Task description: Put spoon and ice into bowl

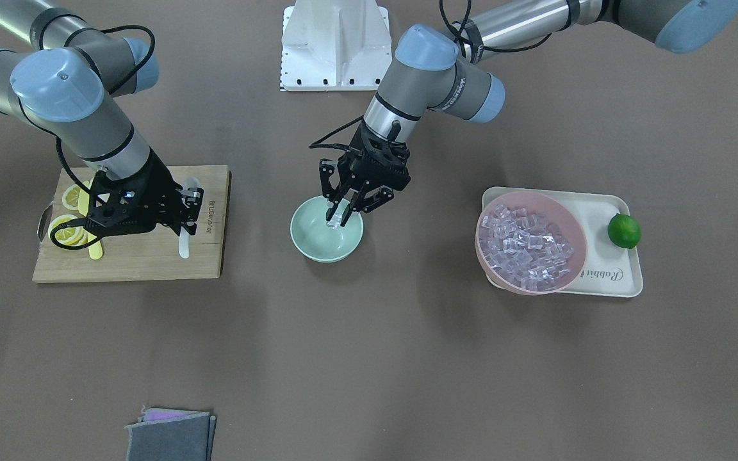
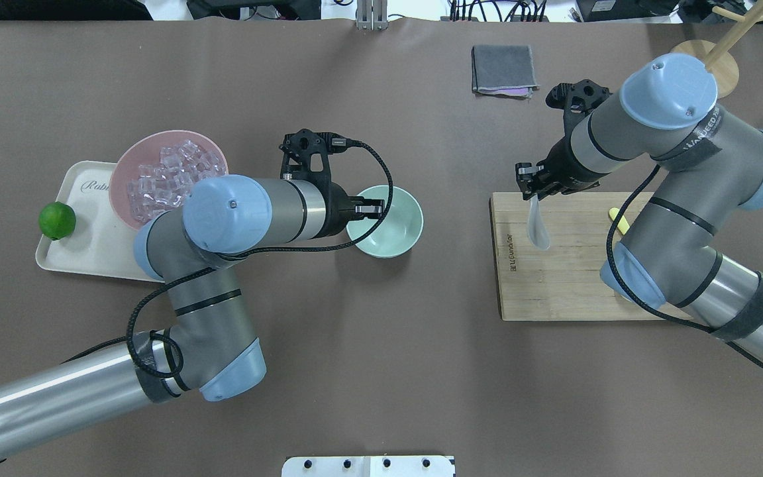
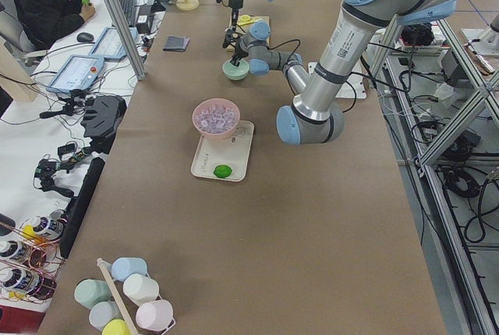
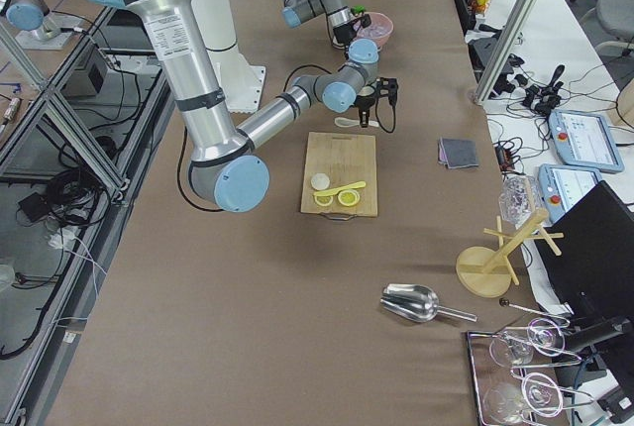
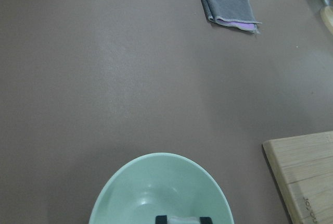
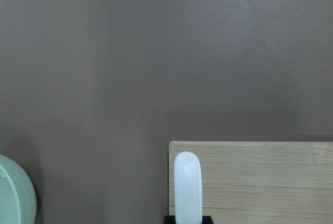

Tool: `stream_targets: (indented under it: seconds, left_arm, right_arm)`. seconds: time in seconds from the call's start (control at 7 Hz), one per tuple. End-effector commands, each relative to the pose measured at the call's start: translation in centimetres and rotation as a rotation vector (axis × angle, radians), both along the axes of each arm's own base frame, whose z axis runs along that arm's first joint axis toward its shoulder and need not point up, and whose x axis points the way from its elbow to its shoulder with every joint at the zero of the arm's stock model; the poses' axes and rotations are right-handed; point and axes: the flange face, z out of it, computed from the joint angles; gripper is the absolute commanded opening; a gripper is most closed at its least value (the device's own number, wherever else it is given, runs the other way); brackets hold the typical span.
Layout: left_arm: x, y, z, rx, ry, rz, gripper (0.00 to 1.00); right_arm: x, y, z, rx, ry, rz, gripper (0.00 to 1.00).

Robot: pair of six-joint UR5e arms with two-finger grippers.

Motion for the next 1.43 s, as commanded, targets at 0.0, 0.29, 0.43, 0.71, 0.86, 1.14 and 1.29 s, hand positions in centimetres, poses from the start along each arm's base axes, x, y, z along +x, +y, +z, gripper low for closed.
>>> stream_targets:
  seconds: [0.0,0.29,0.43,0.71,0.86,1.14,1.29]
  left_arm:
    - [0.4,-0.1,0.3,-0.004,-0.008,-0.01,0.98]
    - [-0.5,-0.4,0.2,0.015,-0.009,-0.025,0.98]
    - [-4.1,-1.9,0.1,0.035,-0.008,-0.051,0.98]
    - [-14.8,-3.8,0.5,0.112,-0.13,0.023,0.98]
    - [-21.0,-4.9,3.0,0.147,-0.189,0.042,0.98]
    - [-36.2,-7.2,10.8,0.18,-0.243,0.147,0.98]
    - [-42.1,-6.5,15.7,0.221,-0.276,0.144,0.98]
  right_arm:
    - [-1.4,0.2,-2.1,0.0,-0.025,-0.002,0.0]
    - [-4.7,0.7,-5.5,-0.017,-0.061,0.001,0.0]
    - [-5.6,0.3,-6.9,-0.009,-0.072,-0.001,0.0]
    - [-9.7,-1.8,-10.5,-0.035,-0.079,0.033,0.0]
    - [-11.8,-2.8,-12.0,-0.051,-0.077,0.056,0.0]
    - [-13.7,-3.4,-13.2,-0.026,-0.052,0.109,0.0]
    - [-15.0,-2.7,-13.2,-0.023,-0.046,0.1,0.0]
